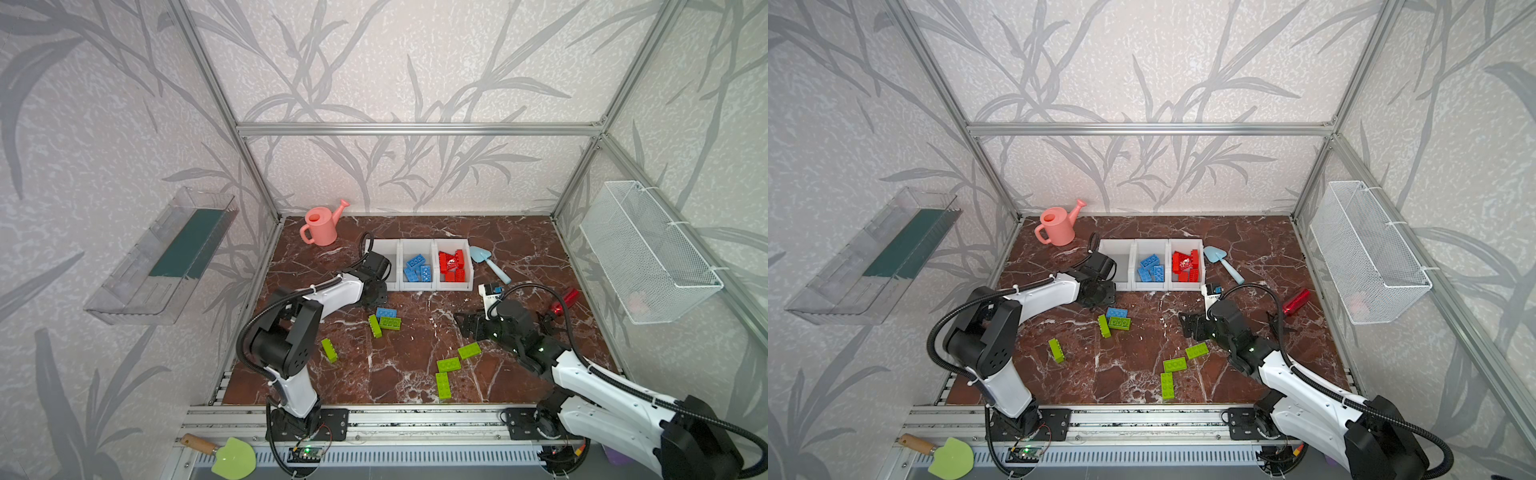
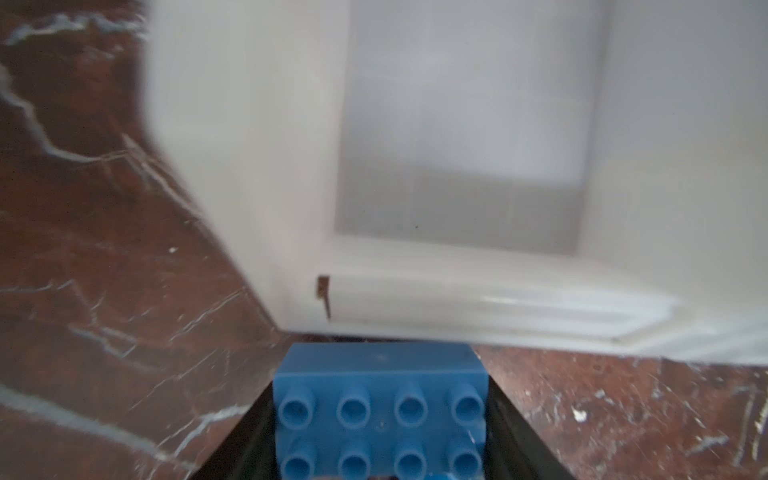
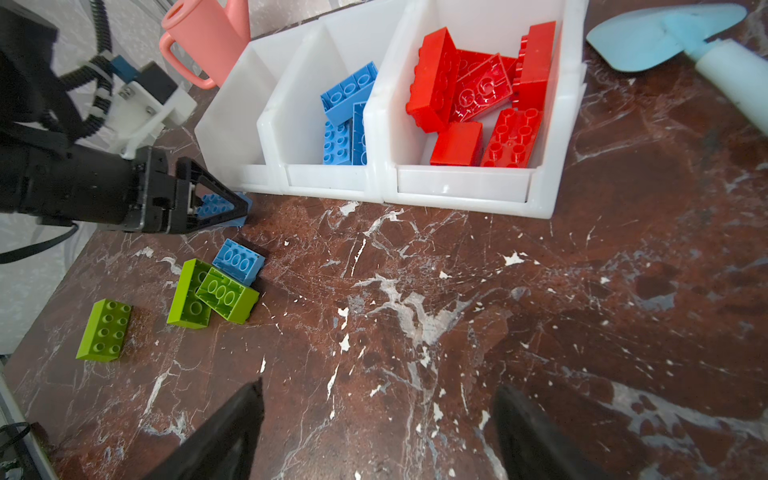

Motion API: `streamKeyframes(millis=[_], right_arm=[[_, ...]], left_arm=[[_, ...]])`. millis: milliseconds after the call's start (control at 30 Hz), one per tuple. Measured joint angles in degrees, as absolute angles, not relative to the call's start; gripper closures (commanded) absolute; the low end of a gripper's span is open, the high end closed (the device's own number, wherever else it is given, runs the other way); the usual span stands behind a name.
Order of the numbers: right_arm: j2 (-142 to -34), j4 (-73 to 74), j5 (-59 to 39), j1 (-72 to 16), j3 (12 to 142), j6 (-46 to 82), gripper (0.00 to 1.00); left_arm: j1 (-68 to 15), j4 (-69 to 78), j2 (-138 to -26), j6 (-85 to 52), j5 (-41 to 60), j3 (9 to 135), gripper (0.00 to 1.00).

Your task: Sort the legos into containers by color

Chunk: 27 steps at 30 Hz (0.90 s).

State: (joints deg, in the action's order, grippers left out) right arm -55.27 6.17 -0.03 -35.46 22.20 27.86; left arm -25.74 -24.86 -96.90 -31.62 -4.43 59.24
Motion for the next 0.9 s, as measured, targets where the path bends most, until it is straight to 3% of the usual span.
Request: streamKeyframes(millis=[200, 400, 900], right_arm=[[-55.05, 6.20, -0.10, -35.46, 22.20, 28.12, 0.13], [-55.05, 6.35, -0.10, -35.46, 21.98, 28.53, 0.13], [-54.52, 6.55, -0.12, -35.46, 21.74, 28.88, 0.13]], left_arm=[[-27.29, -30.26, -86.70, -31.48, -4.21, 60.73, 0.56], [-30.44, -35.18, -87.09, -29.85, -3.55, 70.94, 0.56], [-32.16, -40.93, -112.86, -25.56, 0.43, 103.24, 0.57]])
